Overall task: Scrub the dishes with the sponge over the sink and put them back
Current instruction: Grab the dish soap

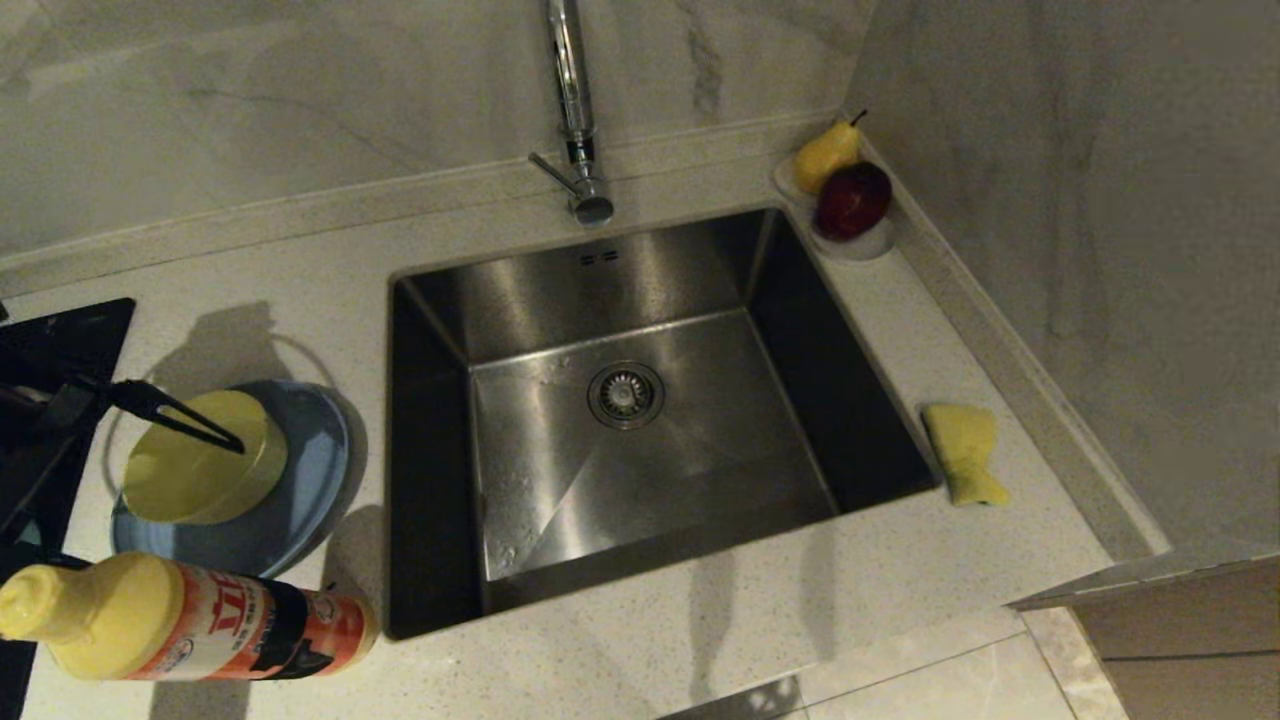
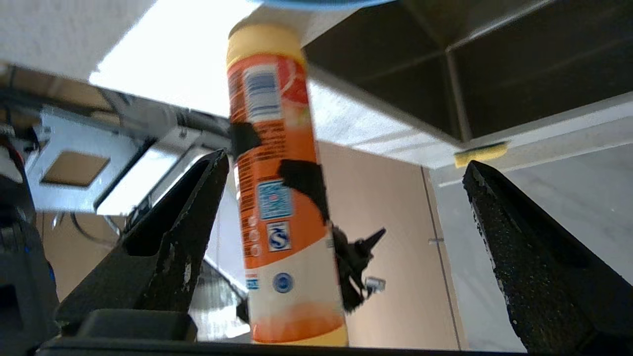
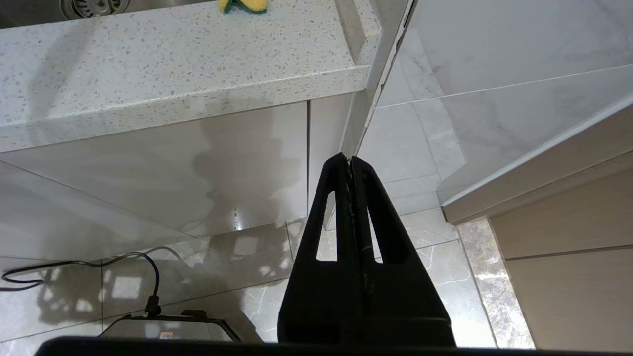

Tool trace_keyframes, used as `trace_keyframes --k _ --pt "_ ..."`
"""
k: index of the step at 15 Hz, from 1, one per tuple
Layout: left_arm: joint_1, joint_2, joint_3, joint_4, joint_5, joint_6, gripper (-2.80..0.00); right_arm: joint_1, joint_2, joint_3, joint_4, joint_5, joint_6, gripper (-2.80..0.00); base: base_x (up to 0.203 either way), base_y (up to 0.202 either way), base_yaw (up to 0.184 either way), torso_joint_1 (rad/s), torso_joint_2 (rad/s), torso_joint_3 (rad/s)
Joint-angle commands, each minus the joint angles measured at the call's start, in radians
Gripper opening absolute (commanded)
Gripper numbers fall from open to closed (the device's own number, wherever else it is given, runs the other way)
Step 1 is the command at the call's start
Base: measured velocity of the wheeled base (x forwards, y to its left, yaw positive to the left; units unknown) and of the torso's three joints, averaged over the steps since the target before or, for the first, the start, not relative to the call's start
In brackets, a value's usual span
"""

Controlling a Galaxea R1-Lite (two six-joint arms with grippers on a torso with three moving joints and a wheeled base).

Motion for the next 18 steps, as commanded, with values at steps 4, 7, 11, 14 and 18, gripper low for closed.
trace_keyframes --k 4,7,11,14,18 --pt "0.027 0.017 -0.107 0.007 0.039 -0.003 0.00 0.000 -0.001 0.000 0.000 0.000 -0.001 -2.80 0.000 0.000 0.000 0.000 0.00 0.000" --pt "0.032 0.008 -0.111 -0.096 0.119 0.007 0.00 0.000 -0.001 0.000 0.000 0.000 -0.001 -2.80 0.000 0.000 0.000 0.000 0.00 0.000" --pt "0.037 -0.023 -0.111 -0.288 0.220 0.002 -2.80 0.000 -0.001 0.000 0.000 0.000 -0.001 -2.80 0.000 0.000 0.000 0.000 0.00 0.000" --pt "0.037 -0.088 -0.111 -0.423 0.239 -0.007 -2.80 0.000 -0.001 0.000 0.000 0.000 -0.001 -2.80 0.000 0.000 0.000 0.000 0.00 0.000" --pt "0.037 -0.177 -0.111 -0.586 0.248 -0.005 -2.80 0.000 -0.001 0.000 0.000 0.000 -0.001 -2.80 0.000 0.000 0.000 0.000 0.00 0.000"
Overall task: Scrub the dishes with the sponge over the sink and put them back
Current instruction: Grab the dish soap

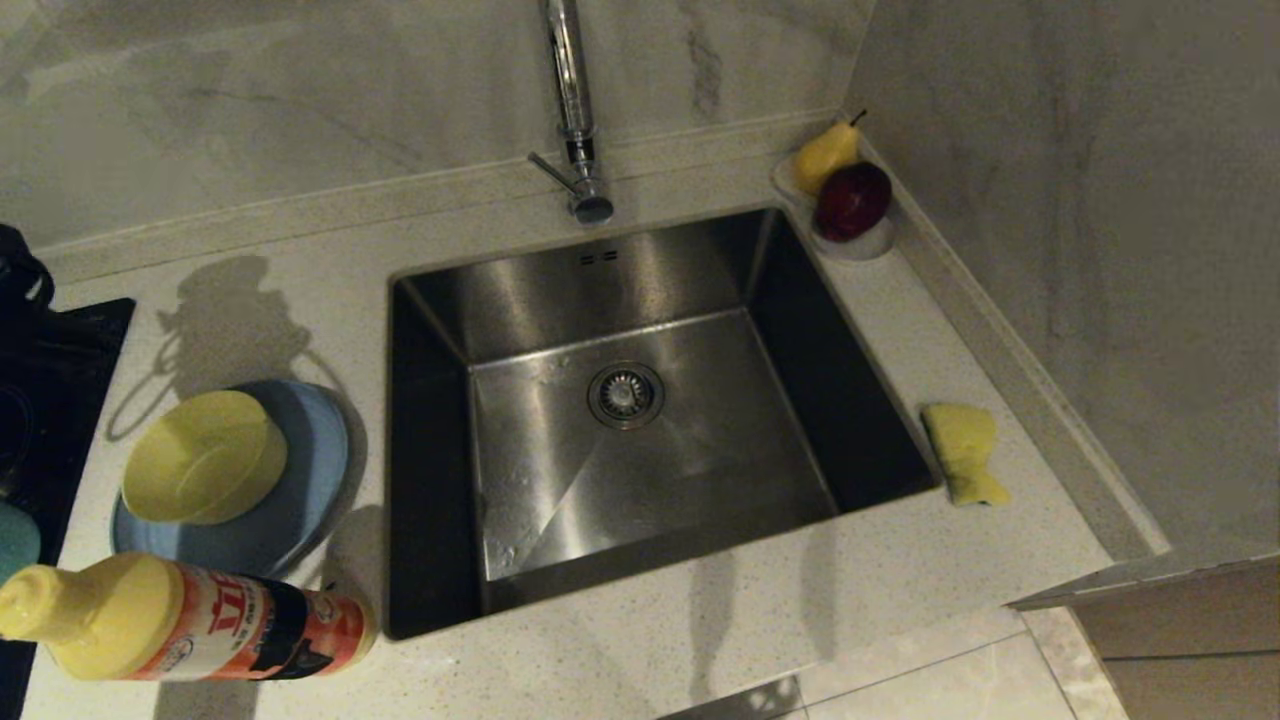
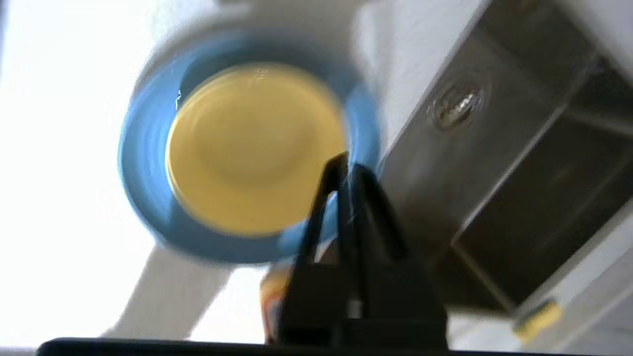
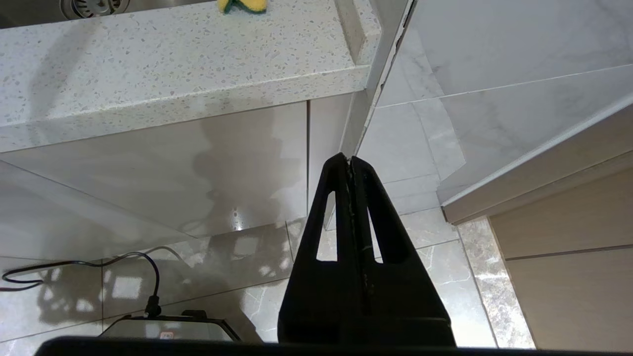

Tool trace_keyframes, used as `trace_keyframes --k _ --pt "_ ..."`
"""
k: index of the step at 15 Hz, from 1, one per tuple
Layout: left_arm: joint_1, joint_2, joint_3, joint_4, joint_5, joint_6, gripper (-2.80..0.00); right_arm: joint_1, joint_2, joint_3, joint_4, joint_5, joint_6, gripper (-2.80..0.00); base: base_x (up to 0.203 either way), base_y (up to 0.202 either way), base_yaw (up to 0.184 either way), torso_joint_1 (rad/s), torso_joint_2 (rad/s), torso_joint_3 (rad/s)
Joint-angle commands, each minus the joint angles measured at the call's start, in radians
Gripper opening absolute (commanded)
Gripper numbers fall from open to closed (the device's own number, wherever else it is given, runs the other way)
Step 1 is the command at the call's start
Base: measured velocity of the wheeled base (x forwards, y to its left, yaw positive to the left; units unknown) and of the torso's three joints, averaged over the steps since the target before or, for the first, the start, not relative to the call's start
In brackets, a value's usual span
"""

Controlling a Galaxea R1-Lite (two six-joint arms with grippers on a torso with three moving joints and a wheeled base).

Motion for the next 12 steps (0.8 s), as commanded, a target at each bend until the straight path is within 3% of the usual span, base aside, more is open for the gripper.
trace_keyframes --k 1,6,12 --pt "0.000 -0.074 0.001 -0.059 0.000 0.005 -2.80 0.000 -0.001 0.000 0.000 0.000 0.000 -2.80 0.000 0.000 0.000 0.000 0.00 0.000" --pt "0.000 -0.200 0.003 -0.178 -0.004 0.053 -2.80 0.000 -0.001 0.000 0.000 0.000 0.000 -2.80 0.000 0.000 0.000 0.000 0.00 0.000" --pt "-0.001 -0.546 0.085 -0.199 -0.008 0.057 -2.80 0.000 -0.001 0.000 0.000 0.000 0.000 -2.80 0.000 0.000 0.000 0.000 0.00 0.000"
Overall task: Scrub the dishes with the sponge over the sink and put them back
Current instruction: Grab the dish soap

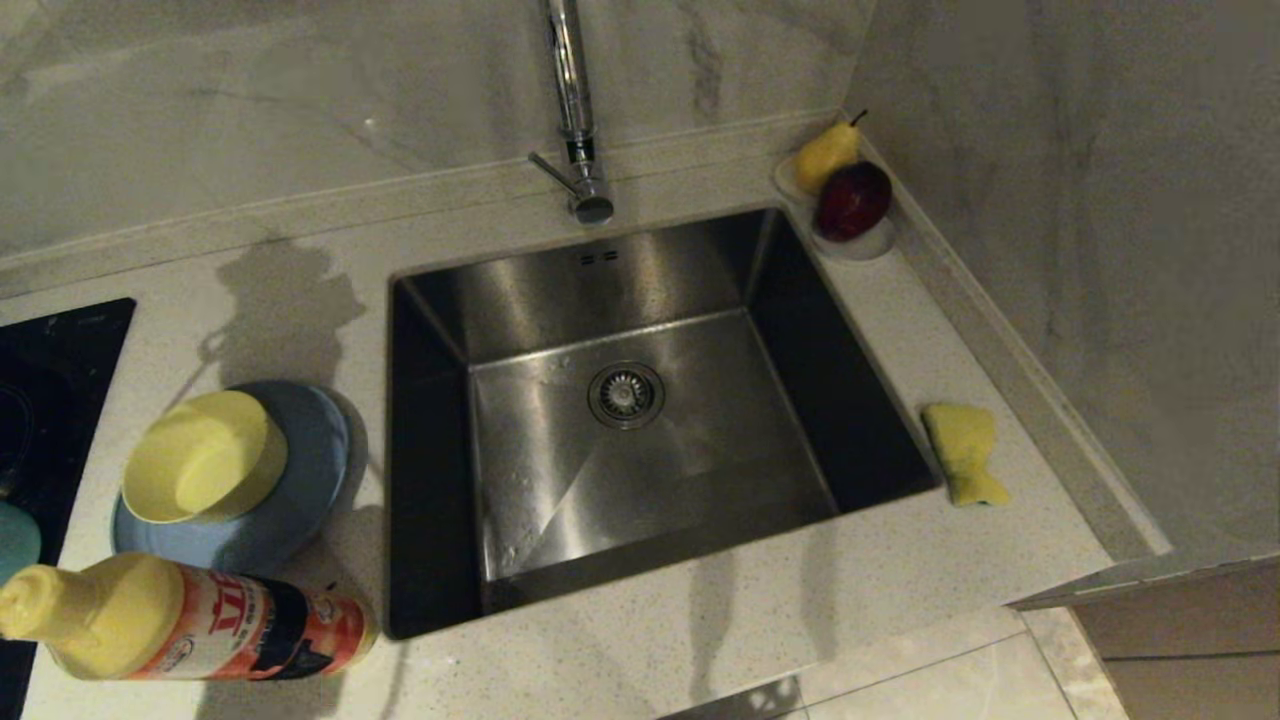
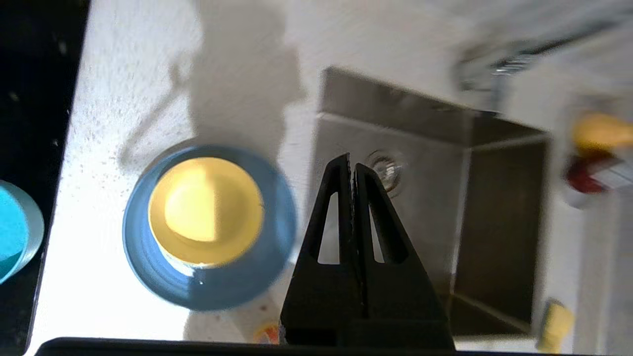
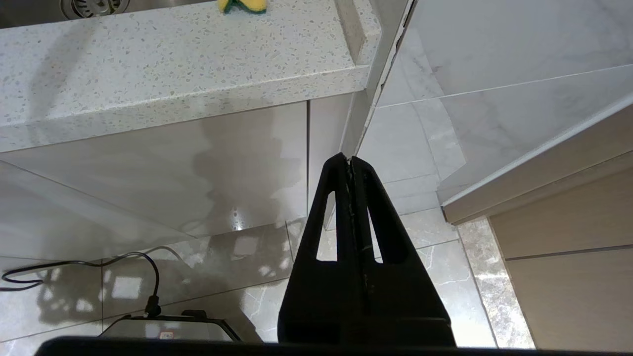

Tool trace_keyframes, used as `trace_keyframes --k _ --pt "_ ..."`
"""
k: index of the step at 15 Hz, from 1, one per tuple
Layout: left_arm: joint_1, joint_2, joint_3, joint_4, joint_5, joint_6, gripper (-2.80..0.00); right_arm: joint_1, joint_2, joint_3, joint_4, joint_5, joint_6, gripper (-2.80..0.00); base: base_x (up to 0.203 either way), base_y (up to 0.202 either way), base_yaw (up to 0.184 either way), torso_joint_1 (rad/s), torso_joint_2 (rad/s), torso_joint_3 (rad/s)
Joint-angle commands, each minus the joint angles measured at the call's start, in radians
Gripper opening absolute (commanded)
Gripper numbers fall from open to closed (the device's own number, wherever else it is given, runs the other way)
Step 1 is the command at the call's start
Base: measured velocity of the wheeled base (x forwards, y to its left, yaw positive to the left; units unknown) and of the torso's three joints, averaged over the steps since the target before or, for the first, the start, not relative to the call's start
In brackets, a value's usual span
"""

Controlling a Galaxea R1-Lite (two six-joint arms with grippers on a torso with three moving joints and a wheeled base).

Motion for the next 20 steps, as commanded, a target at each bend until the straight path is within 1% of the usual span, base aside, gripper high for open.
trace_keyframes --k 1,5,8,9,11,12,13,14,15,16,17,19,20 --pt "0.000 -0.218 0.052 0.002 -0.003 -0.002 -2.80 0.001 -0.001 0.000 0.000 0.000 0.000 -2.80 0.000 0.000 0.000 0.000 0.00 0.000" --pt "0.000 -0.465 0.145 0.005 0.000 -0.001 -2.80 0.001 -0.001 0.000 0.000 0.000 0.000 -2.80 0.000 0.000 0.000 0.000 0.00 0.000" --pt "0.000 -0.610 0.207 0.006 0.018 0.006 -2.80 0.001 -0.001 0.000 0.000 0.000 0.000 -2.80 0.000 0.000 0.000 0.000 0.00 0.000" --pt "-0.003 -0.659 0.247 0.006 0.026 0.021 -2.80 0.001 -0.001 0.000 0.000 0.000 0.000 -2.80 0.000 0.000 0.000 0.000 0.00 0.000" --pt "-0.017 -0.747 0.368 0.010 0.031 0.062 -2.80 0.001 -0.001 0.000 0.000 0.000 0.000 -2.80 0.000 0.000 0.000 0.000 0.00 0.000" --pt "-0.016 -0.808 0.451 0.001 0.028 0.093 -2.80 0.001 -0.003 0.000 0.000 0.000 0.000 -2.80 0.000 0.000 0.000 0.000 0.00 0.000" --pt "-0.010 -0.858 0.531 -0.010 0.012 0.141 -2.80 0.001 -0.001 0.000 0.000 0.000 0.000 -2.80 0.000 0.000 0.000 0.000 0.00 0.000" --pt "0.003 -0.907 0.607 -0.017 -0.039 0.196 -2.80 0.001 -0.001 0.000 0.000 0.000 0.000 -2.80 0.000 0.000 0.000 0.000 0.00 0.000" --pt "0.026 -0.949 0.679 -0.019 -0.140 0.240 -2.80 0.001 -0.003 0.000 0.000 0.000 0.000 -2.80 0.000 0.000 0.000 0.000 0.00 0.000" --pt "0.041 -0.968 0.738 -0.013 -0.207 0.267 -2.80 0.001 -0.001 0.000 0.000 0.000 0.000 -2.80 0.000 0.000 0.000 0.000 0.00 0.000" --pt "0.046 -0.973 0.792 -0.006 -0.229 0.304 -2.80 0.001 -0.001 0.000 0.000 0.000 0.000 -2.80 0.000 0.000 0.000 0.000 0.00 0.000" --pt "0.031 -0.966 0.908 0.001 -0.244 0.421 -2.80 0.001 -0.001 0.000 0.000 0.000 0.000 -2.80 0.000 0.000 0.000 0.000 0.00 0.000" --pt "0.021 -0.934 0.948 0.005 -0.246 0.485 -2.80 0.001 -0.001 0.000 0.000 0.000 0.000 -2.80 0.000 0.000 0.000 0.000 0.00 0.000"
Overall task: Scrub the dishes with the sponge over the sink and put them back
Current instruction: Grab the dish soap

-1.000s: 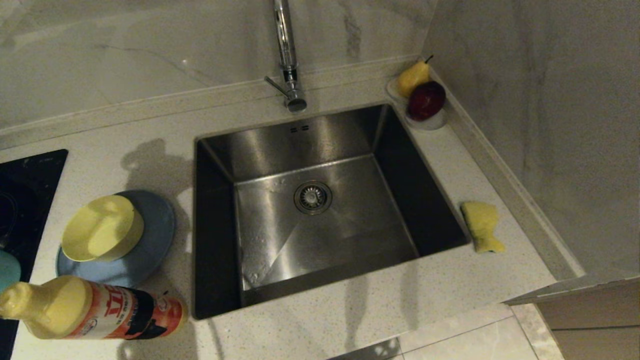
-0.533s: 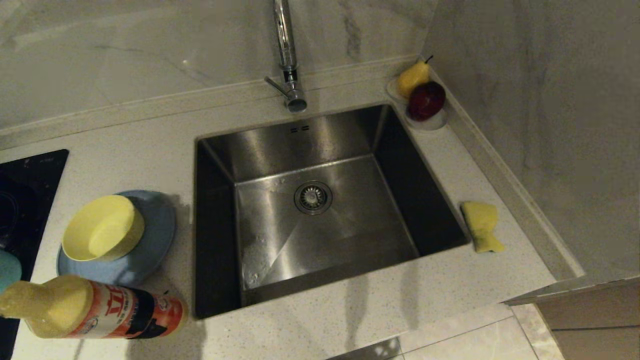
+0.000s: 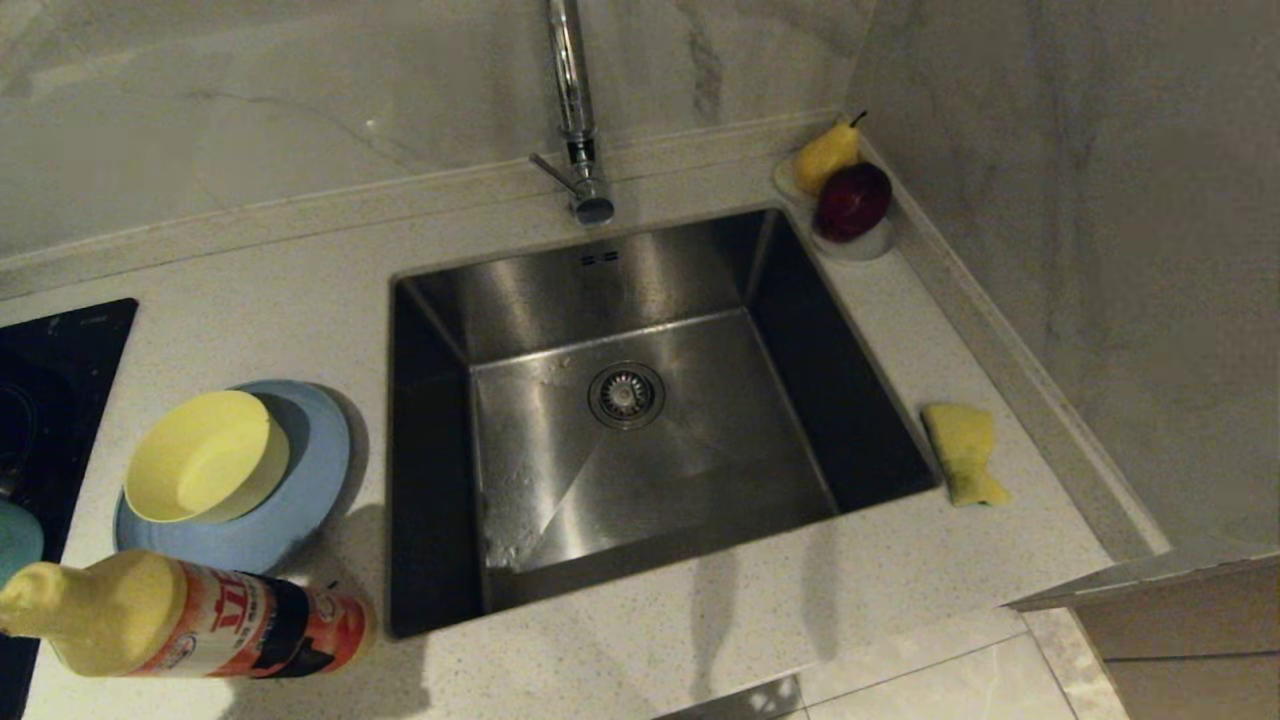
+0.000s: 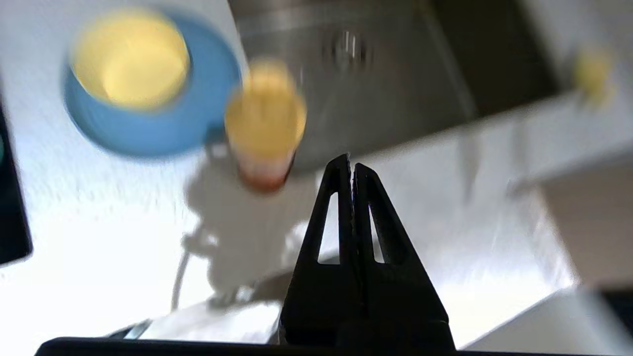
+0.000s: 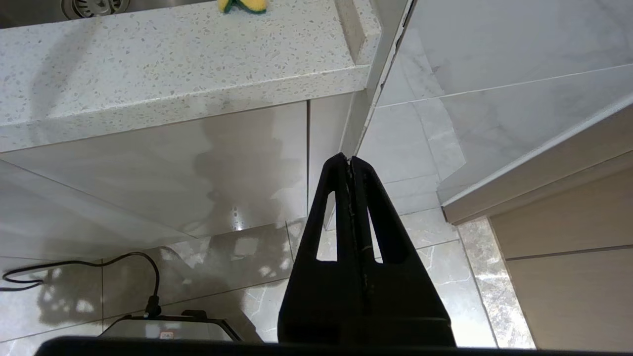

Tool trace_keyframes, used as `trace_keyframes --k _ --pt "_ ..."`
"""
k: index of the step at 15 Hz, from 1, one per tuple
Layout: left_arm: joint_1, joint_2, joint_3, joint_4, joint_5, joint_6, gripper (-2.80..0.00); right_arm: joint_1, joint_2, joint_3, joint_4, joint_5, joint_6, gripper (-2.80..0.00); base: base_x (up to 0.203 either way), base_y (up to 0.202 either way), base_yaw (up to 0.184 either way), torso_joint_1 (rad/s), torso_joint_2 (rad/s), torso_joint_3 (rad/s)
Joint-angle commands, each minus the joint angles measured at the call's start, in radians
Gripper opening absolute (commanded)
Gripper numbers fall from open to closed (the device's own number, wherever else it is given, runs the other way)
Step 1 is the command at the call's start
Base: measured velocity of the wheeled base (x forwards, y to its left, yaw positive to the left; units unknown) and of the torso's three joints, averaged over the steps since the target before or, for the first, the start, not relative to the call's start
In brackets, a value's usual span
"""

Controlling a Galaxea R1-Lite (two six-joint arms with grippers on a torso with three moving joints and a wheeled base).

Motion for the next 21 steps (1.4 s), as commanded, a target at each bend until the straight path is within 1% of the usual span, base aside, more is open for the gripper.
trace_keyframes --k 1,2,3,4,6,7,8,9,10,12,16,18,20,21 --pt "-0.014 0.062 0.102 0.008 -0.007 0.140 -2.80 0.000 -0.003 0.000 0.000 0.000 0.000 -2.80 0.000 0.000 0.000 0.000 0.00 0.000" --pt "-0.018 0.106 0.140 0.001 -0.007 0.203 -2.80 0.000 -0.001 0.000 0.000 0.000 0.000 -2.80 0.000 0.000 0.000 0.000 0.00 0.000" --pt "-0.022 0.156 0.164 -0.015 -0.008 0.244 -2.80 0.000 -0.001 0.000 0.000 0.000 0.000 -2.80 0.000 0.000 0.000 0.000 0.00 0.000" --pt "-0.031 0.202 0.174 -0.029 -0.011 0.262 -2.80 0.000 -0.001 0.000 0.000 0.000 0.000 -2.80 0.000 0.000 0.000 0.000 0.00 0.000" --pt "-0.079 0.301 0.171 -0.044 -0.015 0.275 -2.80 0.000 -0.001 0.000 0.000 0.000 0.000 -2.80 0.000 0.000 0.000 0.000 0.00 0.000" --pt "-0.124 0.349 0.166 -0.048 -0.014 0.279 -2.80 0.000 -0.001 0.000 0.000 0.000 0.000 -2.80 0.000 0.000 0.000 0.000 0.00 0.000" --pt "-0.185 0.403 0.157 -0.055 -0.013 0.282 -2.80 0.000 -0.001 0.000 0.000 0.000 0.000 -2.80 0.000 0.000 0.000 0.000 0.00 0.000" --pt "-0.221 0.435 0.141 -0.061 -0.012 0.285 -2.80 0.000 -0.001 0.000 0.000 0.000 0.000 -2.80 0.000 0.000 0.000 0.000 0.00 0.000" --pt "-0.235 0.457 0.110 -0.063 -0.011 0.287 -2.80 0.000 -0.001 0.000 0.000 0.000 0.000 -2.80 0.000 0.000 0.000 0.000 0.00 0.000" --pt "-0.259 0.467 0.071 -0.057 -0.008 0.287 -2.80 0.000 -0.001 0.000 0.000 0.000 0.000 -2.80 0.000 0.000 0.000 0.000 0.00 0.000" --pt "-0.262 0.415 0.060 -0.051 0.012 0.282 -2.80 0.000 -0.001 0.000 0.000 0.000 0.000 -2.80 0.000 0.000 0.000 0.000 0.00 0.000" --pt "-0.270 0.376 0.064 -0.034 0.001 0.281 -2.80 0.000 -0.001 0.000 0.000 0.000 0.000 -2.80 0.000 0.000 0.000 0.000 0.00 0.000" --pt "-0.293 0.339 0.063 0.026 -0.012 0.284 -2.80 0.000 -0.001 0.000 0.000 0.000 0.000 -2.80 0.000 0.000 0.000 0.000 0.00 0.000" --pt "-0.297 0.316 0.062 0.049 -0.032 0.283 -2.80 0.000 -0.001 0.000 0.000 0.000 0.000 -2.80 0.000 0.000 0.000 0.000 0.00 0.000"
